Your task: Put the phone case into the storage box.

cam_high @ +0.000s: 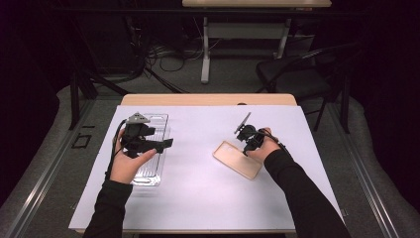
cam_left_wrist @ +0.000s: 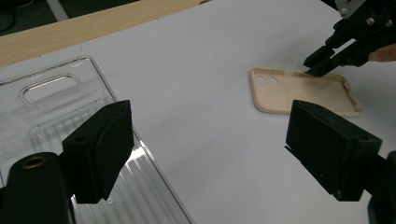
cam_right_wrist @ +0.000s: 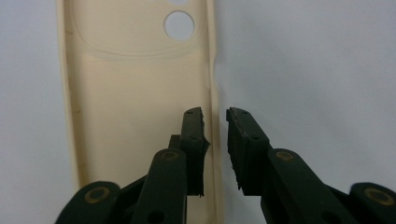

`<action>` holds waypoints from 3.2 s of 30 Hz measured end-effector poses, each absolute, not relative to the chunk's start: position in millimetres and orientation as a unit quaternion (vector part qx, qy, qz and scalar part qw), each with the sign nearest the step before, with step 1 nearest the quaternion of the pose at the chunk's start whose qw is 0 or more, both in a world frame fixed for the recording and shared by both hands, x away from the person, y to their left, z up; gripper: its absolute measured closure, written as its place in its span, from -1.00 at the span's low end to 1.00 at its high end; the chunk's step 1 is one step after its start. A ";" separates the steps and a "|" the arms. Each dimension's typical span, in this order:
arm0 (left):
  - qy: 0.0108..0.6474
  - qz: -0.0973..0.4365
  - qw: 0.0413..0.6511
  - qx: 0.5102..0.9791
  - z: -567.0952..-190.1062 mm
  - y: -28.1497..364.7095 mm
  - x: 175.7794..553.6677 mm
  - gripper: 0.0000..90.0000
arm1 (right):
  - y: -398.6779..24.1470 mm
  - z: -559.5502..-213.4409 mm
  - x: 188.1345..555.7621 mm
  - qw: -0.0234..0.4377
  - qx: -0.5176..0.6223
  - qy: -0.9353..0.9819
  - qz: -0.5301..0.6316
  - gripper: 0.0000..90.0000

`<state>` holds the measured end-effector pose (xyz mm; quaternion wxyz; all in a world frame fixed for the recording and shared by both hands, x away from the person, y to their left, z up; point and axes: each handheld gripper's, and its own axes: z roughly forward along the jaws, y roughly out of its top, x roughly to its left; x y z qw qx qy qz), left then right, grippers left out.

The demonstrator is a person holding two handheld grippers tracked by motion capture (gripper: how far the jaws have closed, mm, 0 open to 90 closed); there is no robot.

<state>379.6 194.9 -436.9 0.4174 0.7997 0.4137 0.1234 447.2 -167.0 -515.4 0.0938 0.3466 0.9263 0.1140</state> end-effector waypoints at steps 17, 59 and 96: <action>0.414 0.123 0.416 0.801 -437.7 194.2 379.9 -0.66 | -165.3 -518.3 447.5 0.088 0.352 0.926 0.108 0.72; 0.415 0.122 0.413 0.802 -439.2 194.4 380.7 -0.66 | -162.1 -525.6 450.7 0.093 0.350 0.927 0.100 0.88; 0.416 0.122 0.412 0.801 -439.7 194.5 380.9 -0.66 | -161.4 -525.5 449.3 0.101 0.343 0.929 0.093 0.96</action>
